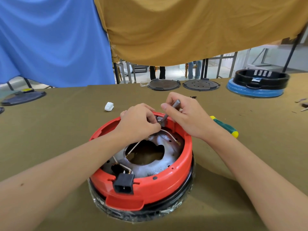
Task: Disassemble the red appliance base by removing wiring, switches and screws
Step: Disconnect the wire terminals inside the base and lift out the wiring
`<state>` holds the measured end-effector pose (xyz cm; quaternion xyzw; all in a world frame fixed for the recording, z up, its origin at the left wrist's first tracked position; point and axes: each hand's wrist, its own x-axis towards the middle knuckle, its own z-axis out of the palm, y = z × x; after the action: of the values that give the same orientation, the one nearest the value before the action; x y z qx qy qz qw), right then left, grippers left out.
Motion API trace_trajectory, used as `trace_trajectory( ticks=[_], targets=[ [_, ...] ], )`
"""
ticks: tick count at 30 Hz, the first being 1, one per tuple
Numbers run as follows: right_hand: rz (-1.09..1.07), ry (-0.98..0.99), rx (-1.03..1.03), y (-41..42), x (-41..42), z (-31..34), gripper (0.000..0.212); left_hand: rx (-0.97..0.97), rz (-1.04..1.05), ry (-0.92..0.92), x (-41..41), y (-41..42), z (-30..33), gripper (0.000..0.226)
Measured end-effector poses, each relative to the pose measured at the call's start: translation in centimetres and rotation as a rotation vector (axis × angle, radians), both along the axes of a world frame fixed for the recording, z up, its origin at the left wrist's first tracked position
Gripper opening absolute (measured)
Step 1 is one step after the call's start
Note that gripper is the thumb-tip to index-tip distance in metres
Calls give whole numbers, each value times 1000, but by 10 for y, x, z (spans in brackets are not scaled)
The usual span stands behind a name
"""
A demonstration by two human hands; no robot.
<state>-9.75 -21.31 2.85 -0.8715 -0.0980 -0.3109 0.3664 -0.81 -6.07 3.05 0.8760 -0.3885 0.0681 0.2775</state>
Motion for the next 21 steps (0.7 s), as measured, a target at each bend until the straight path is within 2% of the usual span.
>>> trace_trajectory(
  ticks=[9, 15, 21],
  targets=[
    [-40, 2, -16, -1, 1, 0, 29, 110, -53, 77, 7, -7, 15, 11],
    [-69, 8, -10, 1, 0, -1, 30, 69, -119, 182, 14, -4, 13, 12],
    [-90, 14, -3, 2, 1, -1, 28, 32, -121, 175, 14, -4, 8, 20]
  ],
)
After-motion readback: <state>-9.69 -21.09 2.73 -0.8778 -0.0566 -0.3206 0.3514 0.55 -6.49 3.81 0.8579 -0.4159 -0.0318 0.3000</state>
